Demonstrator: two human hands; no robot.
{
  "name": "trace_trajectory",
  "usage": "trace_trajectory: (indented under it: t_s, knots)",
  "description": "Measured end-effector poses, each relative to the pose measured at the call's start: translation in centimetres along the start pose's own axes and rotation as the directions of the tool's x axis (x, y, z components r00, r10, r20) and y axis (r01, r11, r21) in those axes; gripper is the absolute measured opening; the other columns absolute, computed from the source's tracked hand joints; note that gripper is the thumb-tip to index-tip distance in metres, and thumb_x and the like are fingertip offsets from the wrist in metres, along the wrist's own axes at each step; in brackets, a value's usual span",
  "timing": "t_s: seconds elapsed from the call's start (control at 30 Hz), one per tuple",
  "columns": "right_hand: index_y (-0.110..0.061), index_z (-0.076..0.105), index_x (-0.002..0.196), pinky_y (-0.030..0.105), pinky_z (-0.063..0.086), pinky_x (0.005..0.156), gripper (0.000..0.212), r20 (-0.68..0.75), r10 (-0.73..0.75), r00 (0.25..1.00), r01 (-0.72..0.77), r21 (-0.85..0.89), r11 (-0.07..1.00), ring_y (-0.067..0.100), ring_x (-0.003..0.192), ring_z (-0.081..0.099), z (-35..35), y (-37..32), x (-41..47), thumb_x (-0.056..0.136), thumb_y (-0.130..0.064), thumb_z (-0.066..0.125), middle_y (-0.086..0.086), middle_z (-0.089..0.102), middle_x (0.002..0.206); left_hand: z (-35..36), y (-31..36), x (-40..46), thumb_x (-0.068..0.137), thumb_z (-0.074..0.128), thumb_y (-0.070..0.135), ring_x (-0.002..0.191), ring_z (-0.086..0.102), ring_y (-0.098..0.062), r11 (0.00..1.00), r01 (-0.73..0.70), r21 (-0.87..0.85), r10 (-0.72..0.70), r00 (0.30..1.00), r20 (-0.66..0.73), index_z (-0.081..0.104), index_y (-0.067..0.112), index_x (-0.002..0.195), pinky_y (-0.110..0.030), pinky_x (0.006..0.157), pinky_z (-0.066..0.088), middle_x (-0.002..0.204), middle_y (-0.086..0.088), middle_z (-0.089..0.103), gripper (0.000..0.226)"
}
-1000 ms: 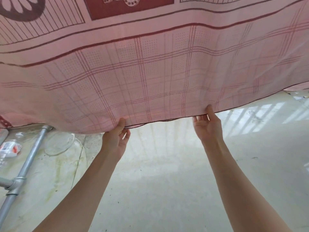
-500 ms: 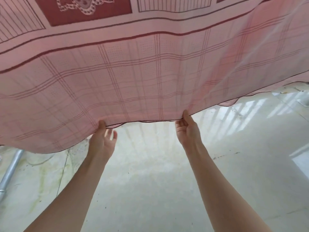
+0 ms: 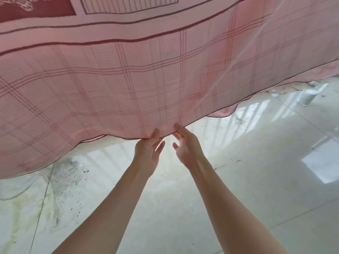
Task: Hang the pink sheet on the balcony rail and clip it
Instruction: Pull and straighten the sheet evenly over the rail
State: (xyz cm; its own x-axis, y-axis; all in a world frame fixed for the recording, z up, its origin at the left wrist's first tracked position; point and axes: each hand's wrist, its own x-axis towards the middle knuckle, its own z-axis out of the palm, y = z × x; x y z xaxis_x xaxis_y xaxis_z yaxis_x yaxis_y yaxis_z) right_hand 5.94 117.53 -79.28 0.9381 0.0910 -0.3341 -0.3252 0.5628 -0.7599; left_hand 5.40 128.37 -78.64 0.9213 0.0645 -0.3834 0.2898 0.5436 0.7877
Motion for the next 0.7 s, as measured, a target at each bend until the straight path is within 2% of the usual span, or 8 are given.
trace_trajectory:
  t_s: [0.07, 0.13, 0.17, 0.27, 0.3, 0.43, 0.57, 0.7]
  knots:
    - [-0.013, 0.052, 0.123, 0.031, 0.037, 0.1, 0.027, 0.062, 0.029, 0.998, -0.034, 0.08, 0.996, 0.011, 0.121, 0.05, 0.5, -1.2, 0.4, 0.097, -0.016, 0.042, 0.002, 0.051, 0.137, -0.4, 0.1, -0.1, 0.087, 0.059, 0.008, 0.079, 0.06, -0.011, 0.999, -0.017, -0.03, 0.017, 1.0, -0.014, 0.06, 0.014, 0.089, -0.024, 0.072, 0.046, 0.086, 0.002, 0.065, 0.006]
    - [-0.004, 0.04, 0.135, 0.015, 0.048, 0.083, 0.037, 0.004, 0.097, 0.995, -0.09, 0.408, 0.909, 0.018, 0.103, 0.06, 0.7, -2.8, 0.8, 0.101, -0.019, 0.034, 0.013, 0.045, 0.141, -0.7, 0.5, -0.2, 0.086, 0.06, 0.006, 0.073, 0.058, -0.01, 0.998, -0.04, -0.048, 0.037, 0.998, -0.052, 0.059, 0.015, 0.085, -0.024, 0.07, 0.047, 0.079, 0.004, 0.065, 0.009]
    - [-0.003, 0.037, 0.137, 0.011, 0.048, 0.078, 0.042, -0.017, 0.04, 0.999, -0.029, 0.442, 0.897, 0.024, 0.106, 0.059, 0.6, -3.5, 0.8, 0.101, -0.025, 0.033, 0.016, 0.043, 0.14, -0.8, 0.8, -0.2, 0.086, 0.06, 0.005, 0.071, 0.058, -0.009, 0.997, -0.049, -0.059, 0.045, 0.997, -0.07, 0.059, 0.015, 0.085, -0.023, 0.069, 0.047, 0.078, 0.005, 0.065, 0.01]
    - [-0.023, 0.051, 0.124, 0.04, 0.038, 0.104, 0.04, 0.071, -0.071, 0.995, 0.032, 0.441, 0.897, 0.026, 0.127, 0.044, -0.6, -5.1, 1.3, 0.092, -0.046, 0.046, 0.008, 0.044, 0.139, -1.3, 1.8, 0.1, 0.085, 0.061, 0.004, 0.069, 0.056, -0.009, 0.994, -0.066, -0.087, 0.056, 0.992, -0.11, 0.059, 0.016, 0.083, -0.023, 0.066, 0.048, 0.074, 0.005, 0.065, 0.012]
    - [-0.026, 0.054, 0.117, 0.046, 0.034, 0.106, 0.035, 0.08, -0.09, 0.993, 0.041, 0.482, 0.875, 0.025, 0.129, 0.04, -1.4, -5.8, 1.5, 0.091, -0.048, 0.048, 0.007, 0.044, 0.138, -1.6, 2.1, 0.3, 0.085, 0.061, 0.004, 0.069, 0.056, -0.009, 0.993, -0.075, -0.087, 0.064, 0.99, -0.123, 0.058, 0.016, 0.082, -0.022, 0.064, 0.049, 0.07, 0.006, 0.066, 0.012]
    - [-0.028, 0.054, 0.105, 0.045, 0.036, 0.103, 0.026, -0.012, -0.199, 0.98, 0.182, 0.459, 0.87, 0.025, 0.129, 0.038, -4.5, -9.4, 2.3, 0.089, -0.048, 0.049, 0.006, 0.044, 0.133, -2.5, 3.4, 0.9, 0.086, 0.06, 0.004, 0.069, 0.056, -0.009, 0.989, -0.122, -0.079, 0.109, 0.982, -0.152, 0.057, 0.016, 0.083, -0.02, 0.061, 0.049, 0.06, 0.009, 0.067, 0.013]
    - [-0.018, 0.051, 0.117, 0.043, 0.039, 0.101, 0.037, -0.157, -0.213, 0.964, 0.259, 0.387, 0.885, 0.026, 0.127, 0.041, -6.0, -13.6, 3.7, 0.088, -0.04, 0.058, 0.006, 0.038, 0.142, -3.1, 3.8, 1.1, 0.086, 0.059, 0.004, 0.072, 0.055, -0.008, 0.989, -0.141, -0.055, 0.13, 0.978, -0.164, 0.057, 0.016, 0.082, -0.022, 0.065, 0.048, 0.058, 0.01, 0.067, 0.013]
    - [-0.013, 0.046, 0.131, 0.039, 0.045, 0.089, 0.05, -0.283, -0.203, 0.937, 0.294, 0.333, 0.896, 0.021, 0.107, 0.052, -7.1, -13.3, 4.1, 0.087, -0.03, 0.063, 0.003, 0.051, 0.12, -3.1, 3.6, 1.3, 0.086, 0.06, 0.004, 0.074, 0.056, -0.009, 0.989, -0.142, -0.044, 0.132, 0.977, -0.17, 0.057, 0.016, 0.082, -0.024, 0.069, 0.047, 0.06, 0.01, 0.068, 0.014]
